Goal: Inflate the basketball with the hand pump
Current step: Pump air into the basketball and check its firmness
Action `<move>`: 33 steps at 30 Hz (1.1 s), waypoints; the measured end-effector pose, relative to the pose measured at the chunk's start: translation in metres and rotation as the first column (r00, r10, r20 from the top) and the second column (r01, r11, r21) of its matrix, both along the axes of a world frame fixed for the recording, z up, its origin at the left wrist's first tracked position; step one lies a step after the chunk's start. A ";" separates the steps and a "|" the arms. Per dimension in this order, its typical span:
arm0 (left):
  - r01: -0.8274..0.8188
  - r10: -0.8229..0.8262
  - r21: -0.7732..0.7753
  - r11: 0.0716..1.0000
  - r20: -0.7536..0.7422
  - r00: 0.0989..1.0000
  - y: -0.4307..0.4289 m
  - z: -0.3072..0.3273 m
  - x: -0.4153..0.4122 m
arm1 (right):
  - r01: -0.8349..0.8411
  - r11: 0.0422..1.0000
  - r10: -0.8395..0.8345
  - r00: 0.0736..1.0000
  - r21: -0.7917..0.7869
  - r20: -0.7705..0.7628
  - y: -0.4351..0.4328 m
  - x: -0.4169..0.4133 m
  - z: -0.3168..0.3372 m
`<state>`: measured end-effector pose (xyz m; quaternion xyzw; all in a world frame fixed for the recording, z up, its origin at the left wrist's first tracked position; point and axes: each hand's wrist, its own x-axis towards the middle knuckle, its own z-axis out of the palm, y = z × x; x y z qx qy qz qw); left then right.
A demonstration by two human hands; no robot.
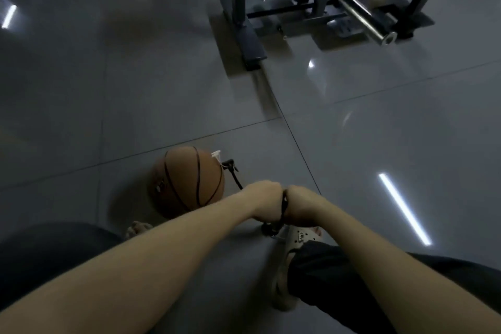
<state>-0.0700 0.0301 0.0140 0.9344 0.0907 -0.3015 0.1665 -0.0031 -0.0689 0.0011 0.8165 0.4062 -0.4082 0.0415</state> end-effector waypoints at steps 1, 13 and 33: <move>0.008 -0.008 0.004 1.000 -0.005 1.000 0.000 -0.012 0.000 | 0.008 1.000 -0.008 1.000 -0.009 -0.008 0.000 0.000 -0.011; -0.028 0.019 -0.083 0.996 -0.110 0.994 0.022 0.079 0.023 | 0.070 0.987 -0.084 0.992 -0.147 -0.095 0.019 0.014 0.118; 0.070 -0.082 0.157 0.985 0.069 0.994 -0.004 -0.008 -0.009 | 0.140 0.988 -0.137 0.989 -0.059 0.055 0.001 -0.013 0.004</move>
